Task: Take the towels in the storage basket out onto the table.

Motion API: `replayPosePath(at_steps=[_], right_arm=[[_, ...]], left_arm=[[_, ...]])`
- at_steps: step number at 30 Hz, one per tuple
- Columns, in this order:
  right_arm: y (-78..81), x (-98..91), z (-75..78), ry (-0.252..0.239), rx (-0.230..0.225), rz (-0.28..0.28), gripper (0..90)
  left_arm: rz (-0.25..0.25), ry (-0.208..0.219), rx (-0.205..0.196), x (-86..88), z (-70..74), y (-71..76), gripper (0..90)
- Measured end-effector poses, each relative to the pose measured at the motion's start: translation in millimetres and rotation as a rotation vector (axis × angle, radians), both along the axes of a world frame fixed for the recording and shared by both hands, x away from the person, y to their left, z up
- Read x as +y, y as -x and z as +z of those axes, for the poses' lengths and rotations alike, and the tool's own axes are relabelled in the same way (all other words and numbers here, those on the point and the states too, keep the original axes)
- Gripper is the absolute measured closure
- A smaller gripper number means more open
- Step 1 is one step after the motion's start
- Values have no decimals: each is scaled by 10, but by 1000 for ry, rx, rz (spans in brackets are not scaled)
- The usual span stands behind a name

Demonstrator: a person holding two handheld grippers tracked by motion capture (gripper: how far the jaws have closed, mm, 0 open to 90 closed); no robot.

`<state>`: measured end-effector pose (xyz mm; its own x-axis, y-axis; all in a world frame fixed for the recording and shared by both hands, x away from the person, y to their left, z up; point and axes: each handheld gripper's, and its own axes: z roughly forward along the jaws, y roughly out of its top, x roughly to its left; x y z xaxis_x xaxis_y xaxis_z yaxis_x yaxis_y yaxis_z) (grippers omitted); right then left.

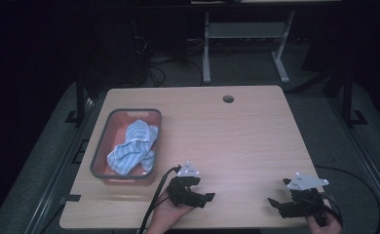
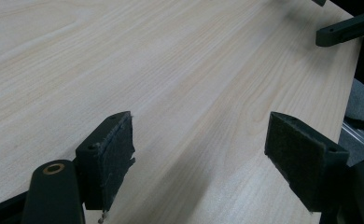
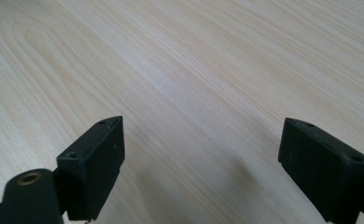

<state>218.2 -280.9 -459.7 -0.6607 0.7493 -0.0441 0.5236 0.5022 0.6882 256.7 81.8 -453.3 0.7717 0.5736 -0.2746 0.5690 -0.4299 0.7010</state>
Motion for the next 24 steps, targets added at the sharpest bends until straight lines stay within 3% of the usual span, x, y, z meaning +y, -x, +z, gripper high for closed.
replayPosePath(at_steps=[24], right_arm=[[9,46,9,4,-5,9,139]], left_arm=[[-24,-14,-12,-23,83,-13,232]])
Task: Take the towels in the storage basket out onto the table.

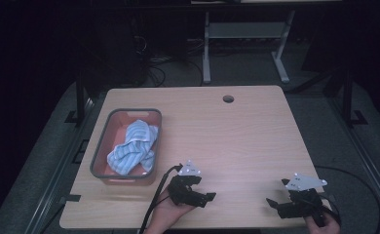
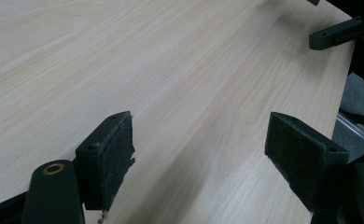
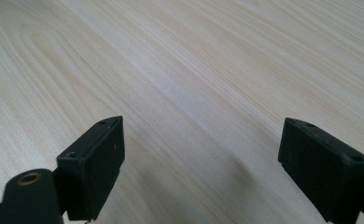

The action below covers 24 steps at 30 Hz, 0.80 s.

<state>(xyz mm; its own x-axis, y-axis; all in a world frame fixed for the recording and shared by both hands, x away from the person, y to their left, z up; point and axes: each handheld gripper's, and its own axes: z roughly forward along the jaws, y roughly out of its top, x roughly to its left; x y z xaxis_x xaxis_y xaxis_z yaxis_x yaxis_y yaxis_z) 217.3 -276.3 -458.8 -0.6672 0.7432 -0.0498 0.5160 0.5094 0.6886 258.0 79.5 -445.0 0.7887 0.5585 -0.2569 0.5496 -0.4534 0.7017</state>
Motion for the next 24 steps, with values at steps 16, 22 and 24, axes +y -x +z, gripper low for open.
replayPosePath(at_steps=[16,22,24], right_arm=[[18,46,5,8,-5,-1,139],[20,85,8,14,-3,6,139],[21,92,8,16,-3,8,139]], left_arm=[[-3,28,-20,11,207,-56,231],[-8,18,-28,40,329,-89,231],[-5,21,-31,66,386,-110,231]])
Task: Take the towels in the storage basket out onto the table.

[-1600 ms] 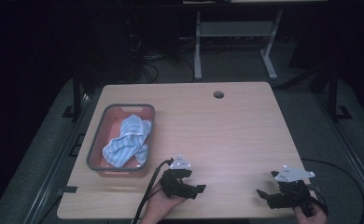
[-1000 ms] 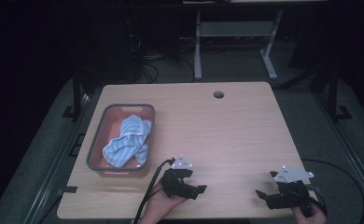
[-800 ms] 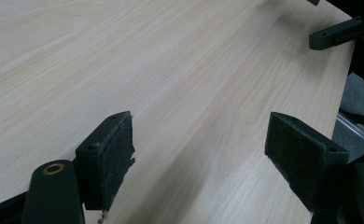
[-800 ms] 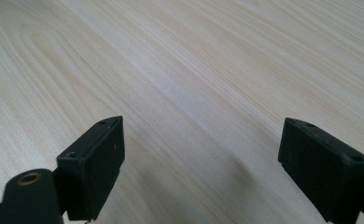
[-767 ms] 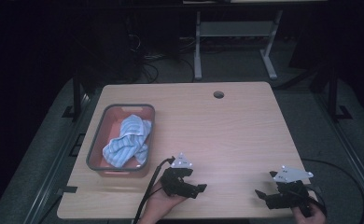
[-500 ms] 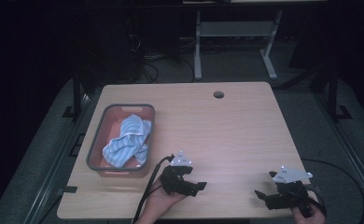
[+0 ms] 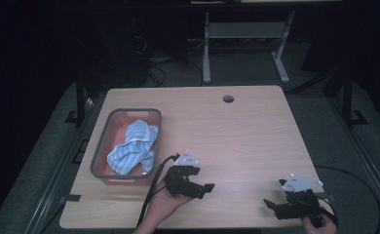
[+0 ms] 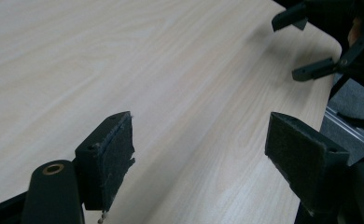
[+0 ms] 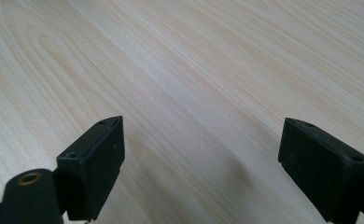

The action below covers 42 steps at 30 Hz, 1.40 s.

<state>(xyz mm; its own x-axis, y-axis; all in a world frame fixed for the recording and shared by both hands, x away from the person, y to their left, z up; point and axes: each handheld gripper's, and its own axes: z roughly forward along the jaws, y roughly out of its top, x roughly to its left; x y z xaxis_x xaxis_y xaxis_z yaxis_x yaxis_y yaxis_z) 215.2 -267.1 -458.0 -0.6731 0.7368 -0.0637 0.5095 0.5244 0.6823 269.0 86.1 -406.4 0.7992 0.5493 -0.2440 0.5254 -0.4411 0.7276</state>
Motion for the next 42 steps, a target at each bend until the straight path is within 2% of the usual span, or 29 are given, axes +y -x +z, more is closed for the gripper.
replayPosePath(at_steps=[9,10,13,19,21,24,26,33,42], right_arm=[[-4,-2,3,-4,-2,-7,139],[-1,1,6,0,-1,-4,139],[4,2,11,3,-3,-2,139],[-2,-5,6,-5,-1,-7,139],[2,-10,11,1,-5,-6,139],[9,-15,19,1,-5,-7,139],[4,-22,13,-4,-4,-8,139],[9,-7,20,1,-8,-4,139],[4,-19,22,5,-9,1,139]], left_arm=[[10,-20,-5,141,357,-194,227],[16,-19,13,176,414,-251,227],[18,-27,20,224,476,-329,227],[52,-41,38,350,608,-497,227],[64,-56,40,394,642,-543,228],[79,-57,56,468,683,-610,228],[90,-81,68,531,717,-663,227],[124,-68,84,633,761,-745,227],[168,-99,90,788,809,-856,226]])
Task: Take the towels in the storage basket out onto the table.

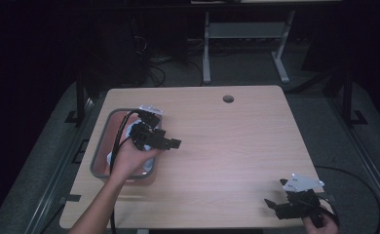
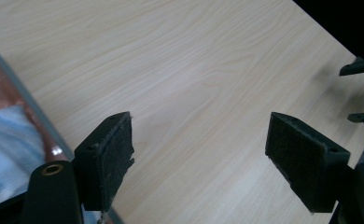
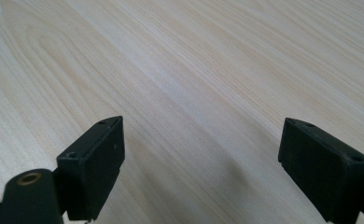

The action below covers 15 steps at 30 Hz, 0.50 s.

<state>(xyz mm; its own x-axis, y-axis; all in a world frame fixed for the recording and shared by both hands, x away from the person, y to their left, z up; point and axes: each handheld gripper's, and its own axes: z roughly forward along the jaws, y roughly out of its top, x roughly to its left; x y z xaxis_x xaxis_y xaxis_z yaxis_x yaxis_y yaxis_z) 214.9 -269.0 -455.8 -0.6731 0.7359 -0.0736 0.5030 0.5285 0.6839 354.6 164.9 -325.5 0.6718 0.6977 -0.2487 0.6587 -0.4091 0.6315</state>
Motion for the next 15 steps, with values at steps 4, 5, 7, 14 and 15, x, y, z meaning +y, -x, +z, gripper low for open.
replayPosePath(at_steps=[4,5,7,14,15], right_arm=[[1,-6,-3,0,2,-2,139],[4,-2,-1,-3,3,-5,139],[8,-1,2,-3,3,-4,139],[11,-8,4,-5,-1,-5,139],[10,-3,1,-2,4,-4,139]], left_arm=[[32,-3,9,103,-14,-54,214],[49,-13,17,169,-28,-83,210],[70,-17,11,229,-31,-99,209],[119,-32,18,407,-60,-126,211],[128,-35,21,433,-75,-134,212]])
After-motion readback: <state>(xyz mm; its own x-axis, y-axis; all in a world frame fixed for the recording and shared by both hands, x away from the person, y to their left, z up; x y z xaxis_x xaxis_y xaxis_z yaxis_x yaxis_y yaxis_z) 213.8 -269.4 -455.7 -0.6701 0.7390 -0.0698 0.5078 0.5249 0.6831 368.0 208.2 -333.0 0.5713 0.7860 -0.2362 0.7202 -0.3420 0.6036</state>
